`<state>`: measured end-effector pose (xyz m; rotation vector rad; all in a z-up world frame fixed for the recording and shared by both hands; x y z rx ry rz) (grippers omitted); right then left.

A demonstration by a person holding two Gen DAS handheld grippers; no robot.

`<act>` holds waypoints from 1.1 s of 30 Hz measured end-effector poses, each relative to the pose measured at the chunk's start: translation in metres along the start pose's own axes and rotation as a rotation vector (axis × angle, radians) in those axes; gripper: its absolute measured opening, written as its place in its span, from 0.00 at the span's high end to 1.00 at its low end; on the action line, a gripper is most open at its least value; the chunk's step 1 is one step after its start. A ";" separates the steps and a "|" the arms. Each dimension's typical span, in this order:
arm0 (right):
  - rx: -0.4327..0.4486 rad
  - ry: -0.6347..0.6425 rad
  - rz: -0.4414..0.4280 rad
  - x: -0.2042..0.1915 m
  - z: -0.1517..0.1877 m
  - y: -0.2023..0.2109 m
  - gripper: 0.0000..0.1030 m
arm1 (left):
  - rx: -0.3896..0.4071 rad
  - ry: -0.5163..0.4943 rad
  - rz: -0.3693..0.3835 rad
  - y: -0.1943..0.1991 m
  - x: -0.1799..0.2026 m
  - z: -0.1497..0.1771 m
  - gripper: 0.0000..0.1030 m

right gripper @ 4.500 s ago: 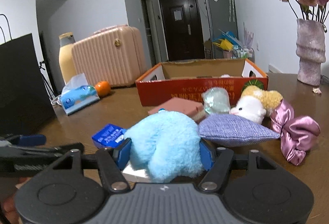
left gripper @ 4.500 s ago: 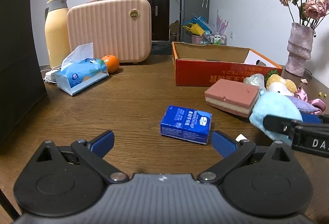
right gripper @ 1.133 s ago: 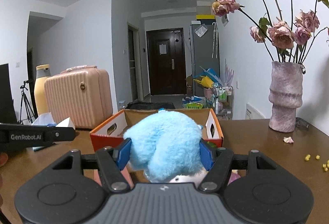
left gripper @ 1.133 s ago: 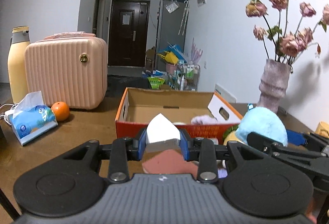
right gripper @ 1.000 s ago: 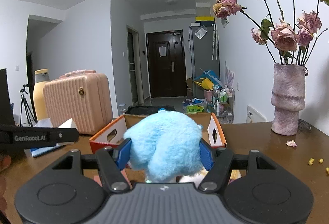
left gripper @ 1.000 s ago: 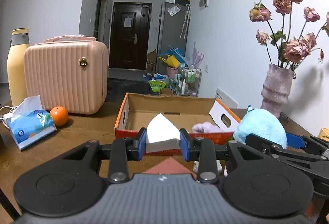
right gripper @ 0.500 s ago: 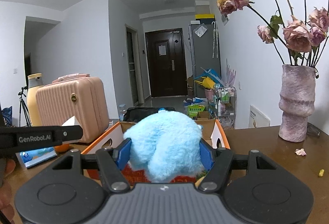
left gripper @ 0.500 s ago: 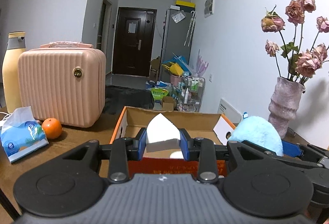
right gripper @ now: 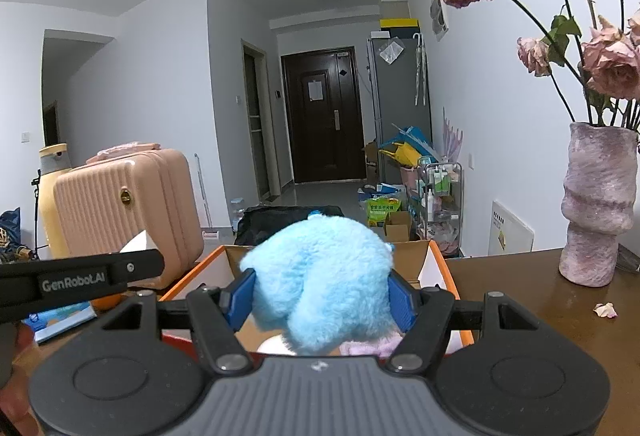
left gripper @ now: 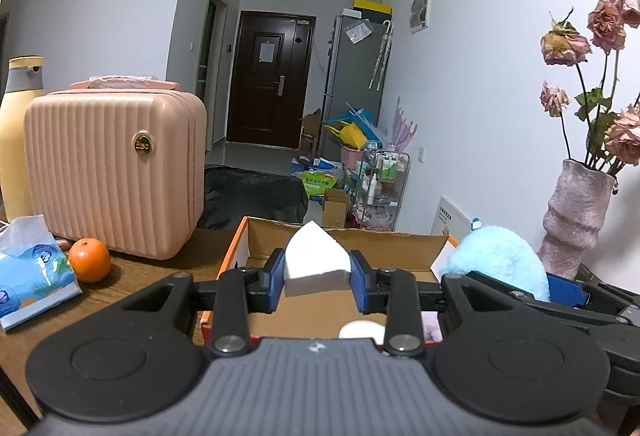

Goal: Organize soft objects
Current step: 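Carry the blue plush and white triangular sponge over the box with both grippers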

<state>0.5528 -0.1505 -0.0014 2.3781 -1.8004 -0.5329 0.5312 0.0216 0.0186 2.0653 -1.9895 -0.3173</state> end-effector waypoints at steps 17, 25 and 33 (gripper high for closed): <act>-0.039 0.013 0.011 0.007 -0.013 -0.042 0.36 | -0.010 0.015 -0.021 -0.041 -0.005 -0.008 0.67; -0.074 0.024 0.019 0.008 -0.012 -0.063 0.36 | -0.023 0.014 -0.037 -0.060 -0.007 -0.008 0.67; -0.104 0.030 0.036 0.012 -0.010 -0.082 0.36 | -0.047 0.014 -0.056 -0.079 -0.011 -0.007 0.67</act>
Point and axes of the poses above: each gripper's, at about its wrist camera, not at the fingertips, and y roughly against the way its jaws point, x to its right, z to its underside, the point moved 7 cm from there along -y, roughly the way its jaws point, and after that the axes turned 6 degrees about -y, right-handed, at the moved point
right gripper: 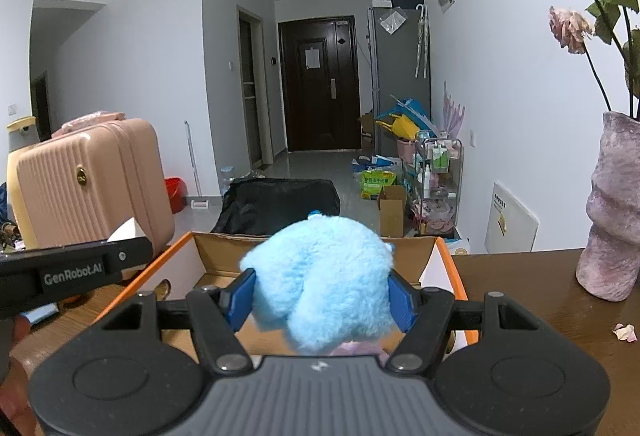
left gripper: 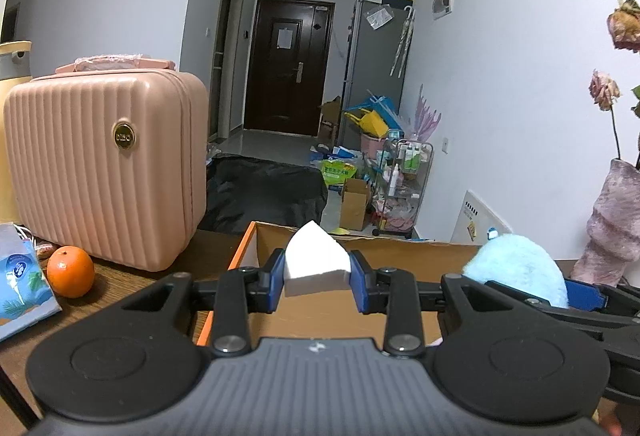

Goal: Organize soft objects
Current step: 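Carry the blue plush and white triangular sponge over the box with both grippers, then open both grippers to drop the blue plush and triangular sponge into the box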

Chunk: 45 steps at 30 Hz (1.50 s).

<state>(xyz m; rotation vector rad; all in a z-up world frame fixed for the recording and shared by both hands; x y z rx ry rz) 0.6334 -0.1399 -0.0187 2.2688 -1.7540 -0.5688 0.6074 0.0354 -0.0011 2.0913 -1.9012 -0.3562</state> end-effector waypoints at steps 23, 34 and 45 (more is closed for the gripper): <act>-0.065 -0.020 0.057 0.009 0.020 -0.035 0.35 | -0.046 -0.071 -0.049 -0.045 0.014 0.013 0.67; -0.073 0.006 0.097 0.005 0.025 -0.044 0.35 | -0.088 -0.125 -0.061 -0.060 0.023 0.025 0.67; -0.078 0.019 0.122 0.003 0.028 -0.050 0.32 | -0.113 -0.140 -0.071 -0.069 0.024 0.032 0.63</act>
Point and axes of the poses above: each gripper's, at about its wrist camera, not at the fingertips, and y roughly against the way its jaws point, x to its right, z to its underside, the point moved 7 cm from there along -y, roughly the way its jaws point, and after that the axes turned 6 degrees about -y, right-handed, at the moved point
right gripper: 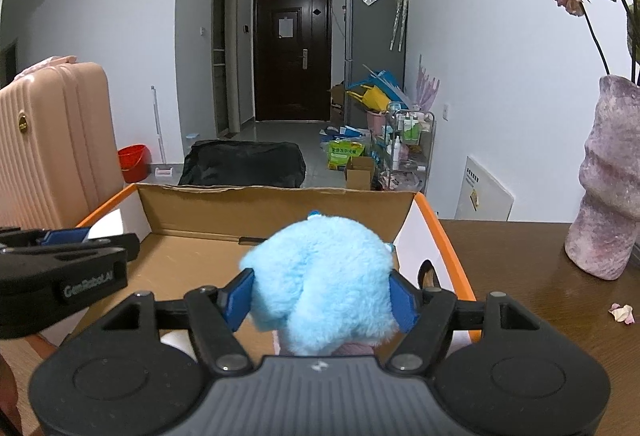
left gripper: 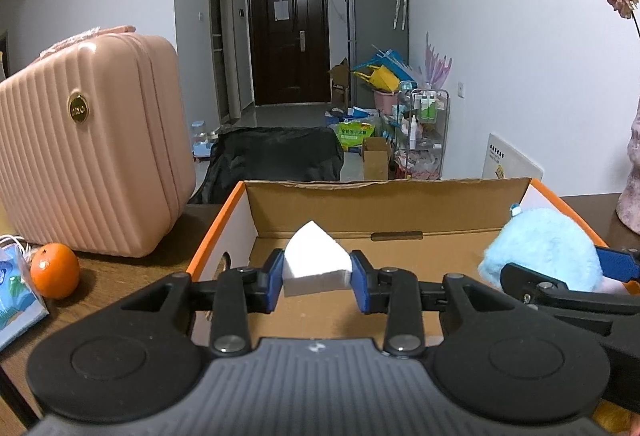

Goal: Organize soft objects
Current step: 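Open both grippers to drop the blue plush and triangular sponge into the box, then withdraw both grippers from the box back toward the pile of soft items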

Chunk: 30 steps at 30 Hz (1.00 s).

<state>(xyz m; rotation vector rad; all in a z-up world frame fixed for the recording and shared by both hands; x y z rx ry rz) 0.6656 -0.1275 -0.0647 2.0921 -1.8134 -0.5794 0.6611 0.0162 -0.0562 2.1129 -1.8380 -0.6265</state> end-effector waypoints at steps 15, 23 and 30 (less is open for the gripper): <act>0.003 -0.047 0.048 0.017 -0.002 -0.001 0.00 | 0.031 0.069 -0.099 0.008 -0.022 -0.002 0.00; 0.002 -0.046 0.053 0.018 -0.002 -0.001 0.00 | 0.022 0.062 -0.112 0.007 -0.022 -0.002 0.00; 0.002 -0.045 0.053 0.018 -0.002 -0.001 0.00 | 0.021 0.061 -0.111 0.007 -0.022 -0.002 0.00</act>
Point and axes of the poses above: each gripper's, at about its wrist camera, not at the fingertips, and y roughly against the way its jaws point, x to its right, z to its underside, the point moved 7 cm from there along -y, roughly the way its jaws point, and after that the axes turned 6 degrees about -y, right-handed, at the moved point
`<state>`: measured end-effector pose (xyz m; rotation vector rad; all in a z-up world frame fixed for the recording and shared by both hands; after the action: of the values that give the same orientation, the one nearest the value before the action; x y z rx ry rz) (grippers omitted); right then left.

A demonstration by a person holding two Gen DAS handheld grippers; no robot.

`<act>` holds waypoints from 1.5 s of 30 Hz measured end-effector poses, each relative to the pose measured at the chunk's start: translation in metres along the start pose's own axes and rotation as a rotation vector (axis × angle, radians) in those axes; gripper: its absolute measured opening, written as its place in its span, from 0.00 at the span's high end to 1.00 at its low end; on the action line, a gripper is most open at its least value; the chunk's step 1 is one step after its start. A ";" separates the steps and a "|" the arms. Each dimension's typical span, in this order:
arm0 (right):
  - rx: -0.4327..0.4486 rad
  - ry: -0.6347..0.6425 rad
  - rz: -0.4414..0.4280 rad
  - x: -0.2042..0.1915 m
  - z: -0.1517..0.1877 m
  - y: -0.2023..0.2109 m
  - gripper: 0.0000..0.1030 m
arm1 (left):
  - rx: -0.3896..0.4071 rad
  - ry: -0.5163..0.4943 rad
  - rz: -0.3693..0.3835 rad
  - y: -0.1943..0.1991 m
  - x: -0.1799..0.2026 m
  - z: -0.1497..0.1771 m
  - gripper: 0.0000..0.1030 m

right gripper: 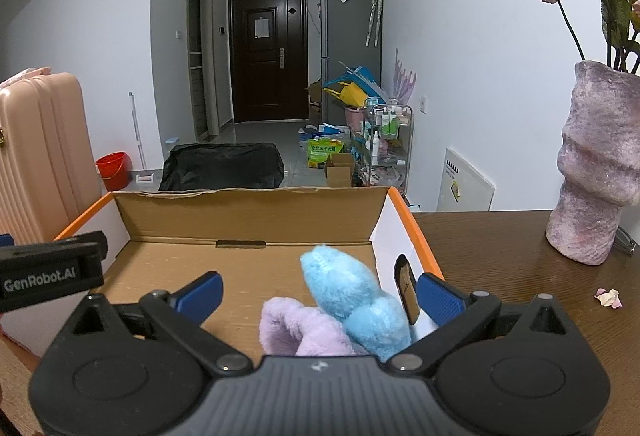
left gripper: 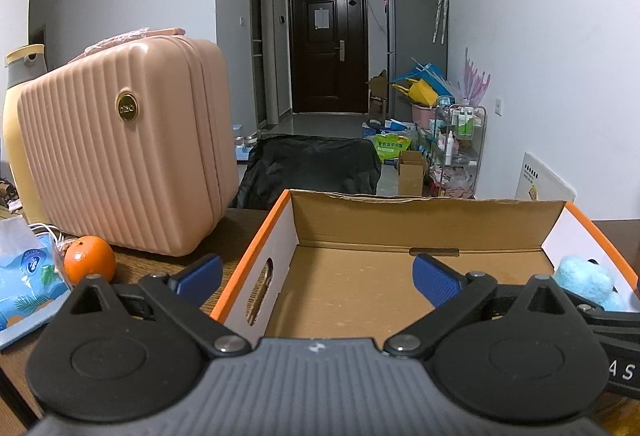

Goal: Organize soft objects
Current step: 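Withdraw both grippers from the box back toward the pile of soft items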

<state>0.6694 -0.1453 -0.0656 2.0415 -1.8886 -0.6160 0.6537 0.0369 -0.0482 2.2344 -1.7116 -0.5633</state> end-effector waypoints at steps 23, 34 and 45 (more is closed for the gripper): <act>0.015 -0.009 -0.012 0.008 -0.002 0.022 0.00 | 0.000 0.030 -0.006 0.025 -0.012 0.005 0.00; 0.024 -0.008 -0.011 0.010 0.004 0.045 0.00 | 0.017 0.043 -0.009 0.048 -0.019 0.013 0.00; 0.052 0.004 -0.026 0.012 0.014 0.075 0.00 | 0.027 0.027 -0.016 0.073 -0.022 0.027 0.00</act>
<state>0.5975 -0.1630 -0.0424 2.1013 -1.8978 -0.5748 0.5732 0.0394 -0.0368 2.2657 -1.7001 -0.5143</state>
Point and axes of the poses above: each gripper's, at about its wrist camera, not at the fingertips, and y roughly against the way its jaws point, x to its right, z to its underside, the point moved 7 cm from there along -y, roughly the way its jaws point, and after that the axes turned 6 degrees about -y, right-handed, at the moved point
